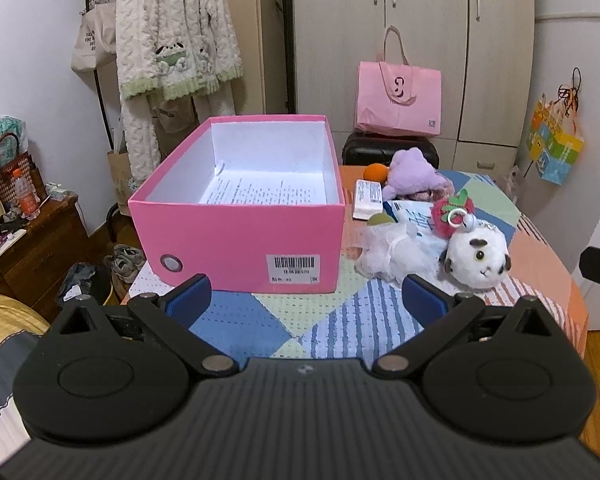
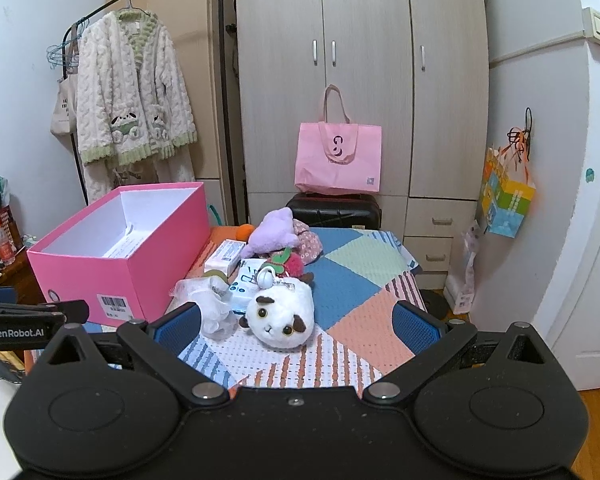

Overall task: Organize soft objects
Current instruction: 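Move both tools toward the white plush dog on the table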

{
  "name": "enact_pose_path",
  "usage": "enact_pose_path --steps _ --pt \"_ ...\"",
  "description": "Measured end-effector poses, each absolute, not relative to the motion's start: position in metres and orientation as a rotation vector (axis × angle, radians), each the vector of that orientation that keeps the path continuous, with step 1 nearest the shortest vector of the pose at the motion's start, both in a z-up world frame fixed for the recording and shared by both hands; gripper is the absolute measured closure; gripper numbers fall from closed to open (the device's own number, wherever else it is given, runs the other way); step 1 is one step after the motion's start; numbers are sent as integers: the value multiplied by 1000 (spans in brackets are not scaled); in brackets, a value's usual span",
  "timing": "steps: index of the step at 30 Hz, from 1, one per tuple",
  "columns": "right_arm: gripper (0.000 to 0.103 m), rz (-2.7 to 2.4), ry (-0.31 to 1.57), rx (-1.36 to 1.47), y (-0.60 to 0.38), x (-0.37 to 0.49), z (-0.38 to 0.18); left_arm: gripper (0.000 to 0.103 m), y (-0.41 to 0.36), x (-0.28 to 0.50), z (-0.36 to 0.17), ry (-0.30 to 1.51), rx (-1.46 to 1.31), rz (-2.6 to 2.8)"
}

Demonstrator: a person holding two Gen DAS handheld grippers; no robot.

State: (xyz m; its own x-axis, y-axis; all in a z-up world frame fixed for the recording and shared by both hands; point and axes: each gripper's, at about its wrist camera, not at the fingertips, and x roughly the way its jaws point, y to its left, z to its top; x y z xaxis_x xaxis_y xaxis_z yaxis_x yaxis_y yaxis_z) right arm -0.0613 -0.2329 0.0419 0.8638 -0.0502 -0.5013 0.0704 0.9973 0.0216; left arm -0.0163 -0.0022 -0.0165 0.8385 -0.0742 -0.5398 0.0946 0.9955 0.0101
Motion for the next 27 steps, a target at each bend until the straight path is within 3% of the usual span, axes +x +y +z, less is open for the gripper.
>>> enact_pose_path --steps 27 --pt "0 -58 525 20 -229 -69 39 0 2 -22 -19 567 40 -101"
